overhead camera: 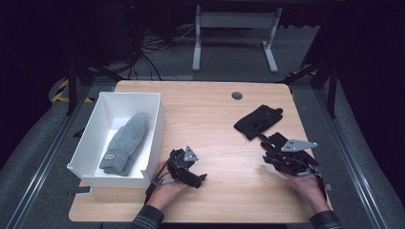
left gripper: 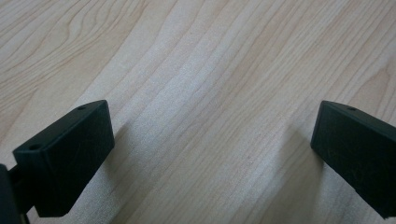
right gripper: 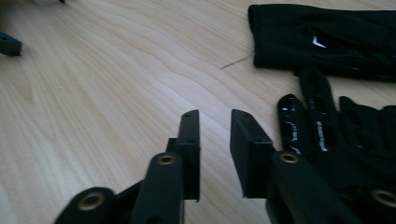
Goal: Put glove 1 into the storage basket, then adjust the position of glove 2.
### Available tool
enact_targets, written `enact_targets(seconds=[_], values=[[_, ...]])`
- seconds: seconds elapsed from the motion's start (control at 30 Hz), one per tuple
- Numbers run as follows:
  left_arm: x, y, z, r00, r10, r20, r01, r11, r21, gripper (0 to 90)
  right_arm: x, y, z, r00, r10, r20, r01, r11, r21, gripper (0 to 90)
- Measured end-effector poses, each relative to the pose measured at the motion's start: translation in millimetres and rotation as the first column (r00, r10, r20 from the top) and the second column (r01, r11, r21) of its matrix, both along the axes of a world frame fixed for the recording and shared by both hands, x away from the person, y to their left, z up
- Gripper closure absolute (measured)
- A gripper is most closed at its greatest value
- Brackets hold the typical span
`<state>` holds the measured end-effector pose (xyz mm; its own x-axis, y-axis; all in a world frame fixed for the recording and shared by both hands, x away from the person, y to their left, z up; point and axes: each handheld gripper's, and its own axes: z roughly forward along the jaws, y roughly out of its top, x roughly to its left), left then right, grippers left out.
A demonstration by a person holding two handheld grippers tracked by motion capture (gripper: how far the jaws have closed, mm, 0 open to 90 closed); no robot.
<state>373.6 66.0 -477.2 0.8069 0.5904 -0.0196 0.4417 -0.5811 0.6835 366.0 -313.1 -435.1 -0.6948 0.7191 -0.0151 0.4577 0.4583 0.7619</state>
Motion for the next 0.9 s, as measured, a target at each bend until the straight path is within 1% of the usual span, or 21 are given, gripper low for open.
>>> enact_targets(seconds=[0.03, 0.1, 0.13, 0.2, 0.23, 0.47, 0.57, 0.77, 0.8, 0.83, 0.9], values=[[-0.1, -0.1, -0.1, 1.0000, 0.001, 0.001, -0.001, 1.0000, -0.001, 0.0, 0.9, -2.9, 0.7, 0.9999, -0.015, 0.003, 0.015, 0.9998, -0.013, 82.8], [-0.1, -0.1, -0.1, 1.0000, 0.002, 0.001, -0.002, 1.0000, -0.001, 0.0, 2.7, -8.1, 1.0, 0.9996, -0.029, 0.002, 0.029, 0.9994, -0.017, 88.5], [-0.2, -0.2, -0.3, 1.0000, 0.004, 0.002, -0.004, 1.0000, -0.003, 0.0, 3.3, -10.1, 1.1, 0.9994, -0.034, 0.003, 0.034, 0.9993, -0.016, 90.0], [0.0, -0.2, -0.2, 1.0000, 0.005, 0.001, -0.005, 1.0000, -0.002, 0.0, 5.7, -16.1, 1.9, 0.9988, -0.049, 0.000, 0.049, 0.9985, -0.022, 90.0], [0.0, -0.2, -0.2, 1.0000, 0.005, 0.001, -0.005, 1.0000, -0.002, 0.0, 5.7, -16.1, 1.9, 0.9988, -0.049, 0.000, 0.049, 0.9985, -0.022, 90.0], [0.2, -0.3, -0.3, 1.0000, 0.006, 0.001, -0.006, 1.0000, -0.003, 0.0, 13.6, -40.4, 4.0, 0.9931, -0.117, 0.002, 0.117, 0.9929, -0.022, 90.0], [0.1, -0.3, -0.2, 1.0000, 0.006, 0.000, -0.006, 1.0000, -0.002, 0.0, 15.1, -45.6, 1.0, 0.9907, -0.136, -0.006, 0.135, 0.9899, -0.043, 90.0], [0.1, -0.2, -0.1, 1.0000, 0.006, 0.001, -0.006, 1.0000, -0.001, 0.0, 17.4, -55.8, -2.3, 0.9848, -0.173, -0.016, 0.172, 0.9832, -0.062, 90.0], [0.1, -0.2, -0.1, 1.0000, 0.005, 0.000, -0.005, 1.0000, -0.001, 0.0, 18.2, -57.2, -3.6, 0.9838, -0.178, -0.021, 0.177, 0.9821, -0.066, 90.0], [0.1, -0.2, -0.2, 1.0000, 0.005, 0.000, -0.005, 1.0000, -0.002, 0.0, 19.6, -58.6, -6.4, 0.9820, -0.187, -0.029, 0.184, 0.9797, -0.080, 90.0], [0.1, -0.2, -0.2, 1.0000, 0.005, 0.000, -0.005, 1.0000, -0.001, 0.0, 21.7, -59.7, -10.4, 0.9813, -0.185, -0.053, 0.180, 0.9797, -0.087, 90.0]])
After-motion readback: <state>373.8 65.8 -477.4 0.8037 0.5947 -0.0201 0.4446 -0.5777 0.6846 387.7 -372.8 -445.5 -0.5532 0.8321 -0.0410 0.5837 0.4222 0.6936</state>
